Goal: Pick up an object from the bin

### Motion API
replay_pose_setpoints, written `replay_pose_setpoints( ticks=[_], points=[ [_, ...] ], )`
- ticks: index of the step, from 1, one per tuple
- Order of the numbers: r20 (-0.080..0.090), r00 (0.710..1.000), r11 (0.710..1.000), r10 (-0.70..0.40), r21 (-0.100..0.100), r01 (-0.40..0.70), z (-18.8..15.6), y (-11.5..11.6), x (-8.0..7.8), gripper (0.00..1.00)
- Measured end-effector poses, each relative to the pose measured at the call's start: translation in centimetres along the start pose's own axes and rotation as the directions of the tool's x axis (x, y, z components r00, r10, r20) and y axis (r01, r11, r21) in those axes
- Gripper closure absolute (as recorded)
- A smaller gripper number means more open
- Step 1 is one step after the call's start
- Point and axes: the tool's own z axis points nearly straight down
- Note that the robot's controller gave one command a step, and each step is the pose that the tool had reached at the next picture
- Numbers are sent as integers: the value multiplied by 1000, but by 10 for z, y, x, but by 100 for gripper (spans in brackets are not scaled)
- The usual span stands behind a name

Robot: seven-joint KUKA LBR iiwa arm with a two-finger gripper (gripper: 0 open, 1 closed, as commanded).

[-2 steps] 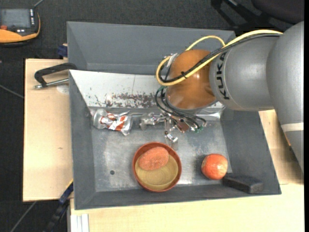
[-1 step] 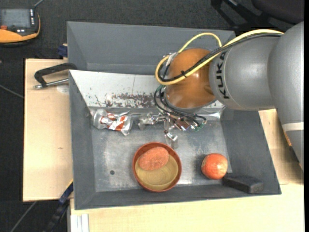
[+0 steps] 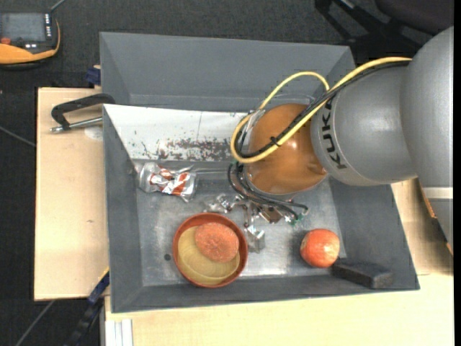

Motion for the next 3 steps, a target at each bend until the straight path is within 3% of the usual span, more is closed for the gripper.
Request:
replay_pose_setpoints(
  ticks=[1, 2, 3],
  points=[
    [7, 993, 993, -121, 4, 121, 0, -41, -22, 0],
    [21, 985, 985, -171, 10, 171, -2, 32, -9, 0],
    [13, 985, 986, -169, 6, 169, 0, 30, -7, 100]
  ],
)
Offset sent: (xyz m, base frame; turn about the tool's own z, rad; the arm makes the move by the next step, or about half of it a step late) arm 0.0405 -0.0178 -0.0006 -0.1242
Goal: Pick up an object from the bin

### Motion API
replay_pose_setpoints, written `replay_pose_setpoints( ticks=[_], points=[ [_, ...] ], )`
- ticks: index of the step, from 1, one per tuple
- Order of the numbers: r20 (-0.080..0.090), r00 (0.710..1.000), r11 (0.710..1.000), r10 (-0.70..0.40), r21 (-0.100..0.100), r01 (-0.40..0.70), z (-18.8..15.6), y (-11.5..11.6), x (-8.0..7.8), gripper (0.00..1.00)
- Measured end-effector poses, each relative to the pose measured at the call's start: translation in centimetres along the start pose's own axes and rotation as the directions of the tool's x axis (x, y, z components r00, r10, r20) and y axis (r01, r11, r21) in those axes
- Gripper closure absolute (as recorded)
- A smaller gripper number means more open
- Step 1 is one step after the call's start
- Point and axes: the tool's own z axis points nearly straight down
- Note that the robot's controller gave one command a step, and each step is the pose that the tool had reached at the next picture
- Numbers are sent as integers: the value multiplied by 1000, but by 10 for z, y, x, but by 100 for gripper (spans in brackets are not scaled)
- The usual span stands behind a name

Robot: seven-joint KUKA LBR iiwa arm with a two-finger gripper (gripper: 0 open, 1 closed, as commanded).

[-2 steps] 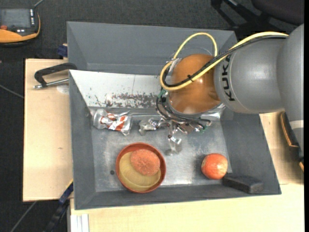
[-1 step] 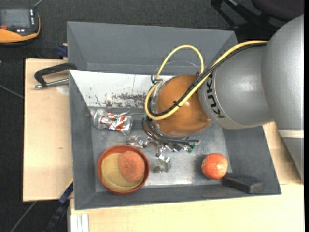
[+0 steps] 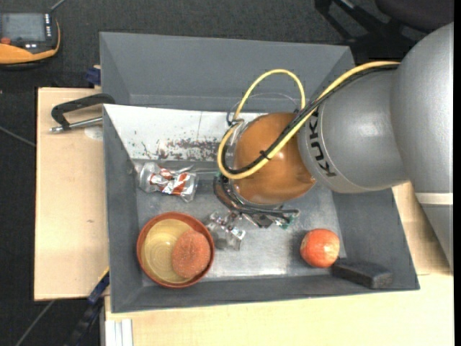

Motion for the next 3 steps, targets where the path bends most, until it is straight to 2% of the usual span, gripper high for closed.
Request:
replay_pose_setpoints(
  ticks=[1, 2, 3],
  points=[
    [0, 1000, 1000, 0, 0, 0, 0, 0, 0, 0],
    [2, 999, 999, 52, 8, -52, -11, 56, -66, 0],
    [10, 984, 984, 180, 15, -180, 0, 63, -45, 0]
  ],
)
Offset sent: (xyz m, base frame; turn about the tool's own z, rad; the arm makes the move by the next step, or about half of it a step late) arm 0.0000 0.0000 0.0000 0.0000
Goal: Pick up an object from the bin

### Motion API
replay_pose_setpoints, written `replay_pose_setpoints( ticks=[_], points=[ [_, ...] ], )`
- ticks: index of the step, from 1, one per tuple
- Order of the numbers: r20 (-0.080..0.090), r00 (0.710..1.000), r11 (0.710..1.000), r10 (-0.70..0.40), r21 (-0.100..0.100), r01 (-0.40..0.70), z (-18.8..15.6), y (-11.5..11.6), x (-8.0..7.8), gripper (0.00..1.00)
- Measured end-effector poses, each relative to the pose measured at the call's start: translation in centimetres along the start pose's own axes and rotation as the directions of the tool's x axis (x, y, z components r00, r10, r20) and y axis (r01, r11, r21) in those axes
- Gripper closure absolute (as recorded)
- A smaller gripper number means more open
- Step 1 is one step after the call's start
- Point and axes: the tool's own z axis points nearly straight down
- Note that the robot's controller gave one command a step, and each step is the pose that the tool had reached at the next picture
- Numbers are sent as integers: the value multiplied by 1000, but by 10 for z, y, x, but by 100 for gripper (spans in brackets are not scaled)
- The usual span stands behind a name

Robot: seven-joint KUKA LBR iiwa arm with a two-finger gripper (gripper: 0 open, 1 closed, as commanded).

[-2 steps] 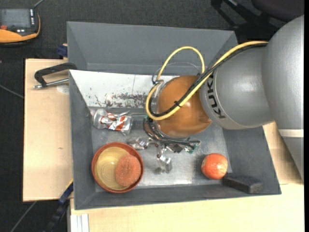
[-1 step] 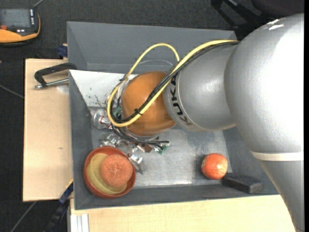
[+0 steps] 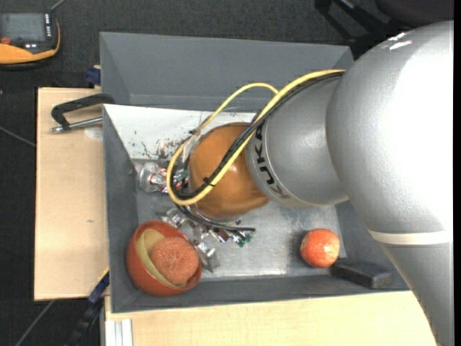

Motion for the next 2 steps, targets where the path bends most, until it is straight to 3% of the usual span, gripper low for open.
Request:
replay_pose_setpoints(
  ticks=[1, 2],
  points=[
    [12, 957, 957, -289, 8, 289, -89, 4, -57, 0],
    [27, 998, 998, -59, 9, 59, -166, -27, -67, 0]
  ],
)
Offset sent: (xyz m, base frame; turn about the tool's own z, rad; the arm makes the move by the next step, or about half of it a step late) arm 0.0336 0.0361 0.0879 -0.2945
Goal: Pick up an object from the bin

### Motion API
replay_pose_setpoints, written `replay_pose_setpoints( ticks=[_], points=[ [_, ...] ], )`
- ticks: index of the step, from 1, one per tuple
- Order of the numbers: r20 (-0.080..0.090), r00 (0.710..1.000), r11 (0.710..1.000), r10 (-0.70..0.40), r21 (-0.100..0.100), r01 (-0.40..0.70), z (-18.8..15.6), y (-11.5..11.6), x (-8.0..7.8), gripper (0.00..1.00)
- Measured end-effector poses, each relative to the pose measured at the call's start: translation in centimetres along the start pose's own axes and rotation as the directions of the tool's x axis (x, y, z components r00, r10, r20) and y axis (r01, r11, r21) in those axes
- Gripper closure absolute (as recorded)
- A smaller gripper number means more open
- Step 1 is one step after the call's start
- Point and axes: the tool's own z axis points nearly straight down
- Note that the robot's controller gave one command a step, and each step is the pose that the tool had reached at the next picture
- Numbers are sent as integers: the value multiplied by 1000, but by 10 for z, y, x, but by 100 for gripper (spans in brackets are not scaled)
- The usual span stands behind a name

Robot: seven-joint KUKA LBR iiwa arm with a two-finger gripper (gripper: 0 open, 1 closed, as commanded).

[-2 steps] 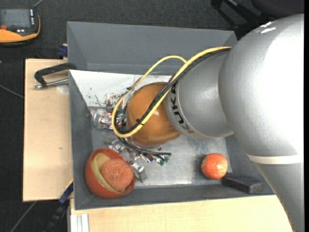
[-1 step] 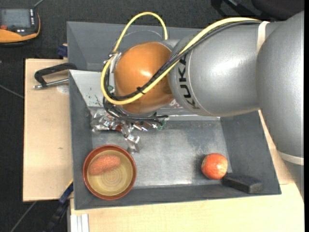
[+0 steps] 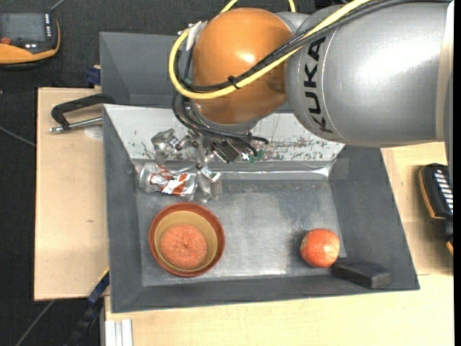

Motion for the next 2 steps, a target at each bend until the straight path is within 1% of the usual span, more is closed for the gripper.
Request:
replay_pose_setpoints(
  ticks=[1, 2],
  points=[
    [-1, 999, 999, -45, -4, 45, 138, -16, -5, 0],
    [5, 999, 999, -45, -1, 45, 134, -17, -7, 100]
  ],
)
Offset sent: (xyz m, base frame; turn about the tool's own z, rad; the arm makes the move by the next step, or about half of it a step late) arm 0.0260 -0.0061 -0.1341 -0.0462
